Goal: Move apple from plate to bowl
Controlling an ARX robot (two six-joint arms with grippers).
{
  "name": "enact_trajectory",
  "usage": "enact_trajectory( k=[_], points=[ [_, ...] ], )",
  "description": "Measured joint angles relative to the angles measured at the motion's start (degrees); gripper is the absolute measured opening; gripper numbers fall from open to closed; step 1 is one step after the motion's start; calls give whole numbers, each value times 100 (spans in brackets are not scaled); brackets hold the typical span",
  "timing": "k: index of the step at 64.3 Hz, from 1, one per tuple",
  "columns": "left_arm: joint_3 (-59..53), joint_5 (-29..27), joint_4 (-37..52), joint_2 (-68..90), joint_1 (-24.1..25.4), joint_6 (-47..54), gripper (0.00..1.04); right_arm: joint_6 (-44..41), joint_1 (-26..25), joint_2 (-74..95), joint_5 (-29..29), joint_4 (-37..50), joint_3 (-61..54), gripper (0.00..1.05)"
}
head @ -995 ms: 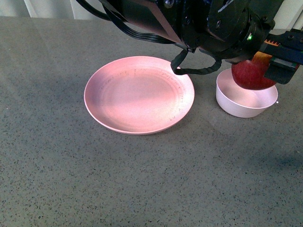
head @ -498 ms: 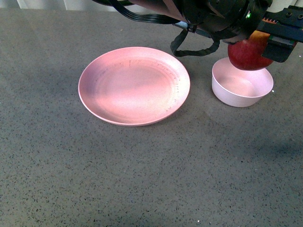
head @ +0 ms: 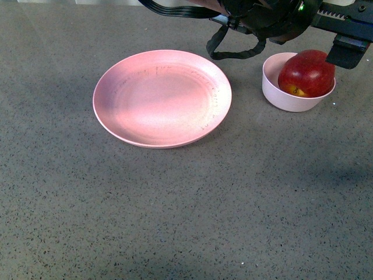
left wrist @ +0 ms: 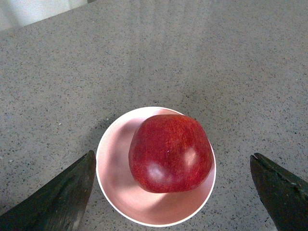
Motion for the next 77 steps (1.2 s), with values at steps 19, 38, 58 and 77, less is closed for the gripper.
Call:
enact_trajectory(
  k=[19,38,58,77],
  points=[
    [-306,-402,92,-140,483,-378,96,0,0,0,0,0,0,96],
    [-1373,-439,422,-1213,1537,-721,96,0,0,0,0,0,0,96],
    [-3713,-2892,3517,-2411,1998,-151,71,0,0,0,-15,0,0,96],
    [-6142,-2522,4557,-4059,2778,59,17,0,0,0,-4,0,0,96]
  ],
)
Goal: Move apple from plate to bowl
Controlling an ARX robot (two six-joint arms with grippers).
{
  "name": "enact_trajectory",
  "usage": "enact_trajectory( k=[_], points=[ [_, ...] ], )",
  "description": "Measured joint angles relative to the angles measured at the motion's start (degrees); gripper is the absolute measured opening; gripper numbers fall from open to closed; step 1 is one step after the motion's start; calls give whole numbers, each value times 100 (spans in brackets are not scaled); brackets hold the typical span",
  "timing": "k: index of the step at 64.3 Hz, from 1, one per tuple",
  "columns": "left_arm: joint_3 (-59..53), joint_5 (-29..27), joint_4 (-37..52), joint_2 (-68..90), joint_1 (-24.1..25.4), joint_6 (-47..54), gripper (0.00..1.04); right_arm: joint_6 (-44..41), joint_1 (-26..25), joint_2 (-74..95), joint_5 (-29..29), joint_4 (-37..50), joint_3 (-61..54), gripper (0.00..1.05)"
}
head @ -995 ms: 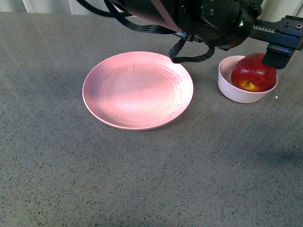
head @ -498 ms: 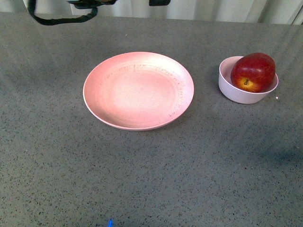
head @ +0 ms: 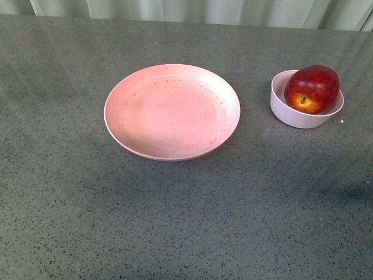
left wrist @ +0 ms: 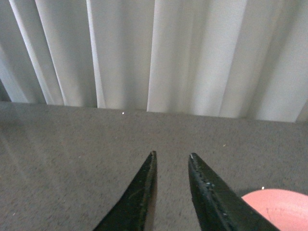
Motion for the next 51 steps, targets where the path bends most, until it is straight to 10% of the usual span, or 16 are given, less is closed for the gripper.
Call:
enact_trajectory(
  k=[6,51],
  points=[
    [-468,186,31,-404,160,9,1,0,0,0,4,0,0,96],
    [-2393,1305,-1097,-3447,1314,35,2,0,0,0,7,0,0,96]
  ],
)
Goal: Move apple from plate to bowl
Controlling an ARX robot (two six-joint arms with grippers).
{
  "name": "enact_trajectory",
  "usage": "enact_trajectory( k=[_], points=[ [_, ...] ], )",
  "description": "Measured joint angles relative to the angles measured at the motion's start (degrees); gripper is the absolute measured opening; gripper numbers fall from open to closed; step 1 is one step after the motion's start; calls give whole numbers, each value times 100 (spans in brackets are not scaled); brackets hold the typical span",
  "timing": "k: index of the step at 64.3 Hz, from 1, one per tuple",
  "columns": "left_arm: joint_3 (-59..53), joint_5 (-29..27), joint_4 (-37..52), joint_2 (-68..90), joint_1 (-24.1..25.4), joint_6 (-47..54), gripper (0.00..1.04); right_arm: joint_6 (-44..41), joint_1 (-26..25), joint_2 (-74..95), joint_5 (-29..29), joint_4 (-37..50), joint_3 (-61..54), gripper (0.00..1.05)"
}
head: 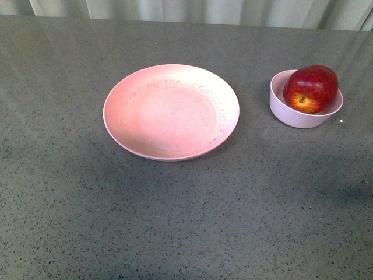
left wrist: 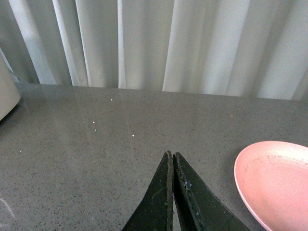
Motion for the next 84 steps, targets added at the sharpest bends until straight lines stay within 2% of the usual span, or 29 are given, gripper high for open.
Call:
enact_trajectory(
  k=[47,84],
  points=[
    [-229,44,-2649,-3040,33,9,2,0,0,0,-2,0,0,96],
    [-229,44,-3945,-4363,33,9,2,0,0,0,-2,0,0,96]
  ],
)
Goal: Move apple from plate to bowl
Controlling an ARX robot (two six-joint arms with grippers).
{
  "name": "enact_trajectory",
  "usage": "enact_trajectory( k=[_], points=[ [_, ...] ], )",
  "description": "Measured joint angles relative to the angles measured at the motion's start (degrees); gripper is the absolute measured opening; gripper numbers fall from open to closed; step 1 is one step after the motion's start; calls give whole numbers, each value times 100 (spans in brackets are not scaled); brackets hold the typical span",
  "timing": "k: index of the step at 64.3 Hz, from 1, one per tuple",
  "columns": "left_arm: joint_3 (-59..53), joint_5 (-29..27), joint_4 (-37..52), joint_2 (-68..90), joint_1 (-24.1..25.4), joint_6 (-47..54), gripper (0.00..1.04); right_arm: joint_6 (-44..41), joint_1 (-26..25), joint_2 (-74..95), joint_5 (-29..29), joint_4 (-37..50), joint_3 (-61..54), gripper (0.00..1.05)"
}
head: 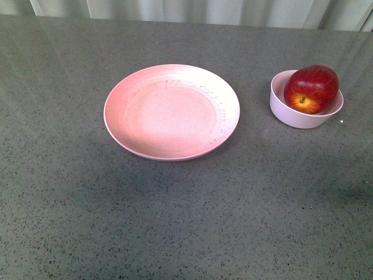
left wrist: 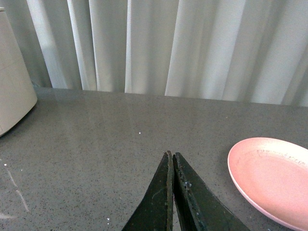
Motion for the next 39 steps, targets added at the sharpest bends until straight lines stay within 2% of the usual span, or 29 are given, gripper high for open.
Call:
enact_trajectory(
  k=[8,15,35,39],
  points=[
    [0,0,-160,-155,0,0,2,0,0,0,0,0,0,96],
    [0,0,-1121,-946,0,2,2,0,0,0,0,0,0,96],
    [0,0,-1196,-1097,2,4,2,0,0,0,-2,0,0,96],
    [0,0,-1196,-1097,4,2,10,0,0,0,2,0,0,96]
  ],
)
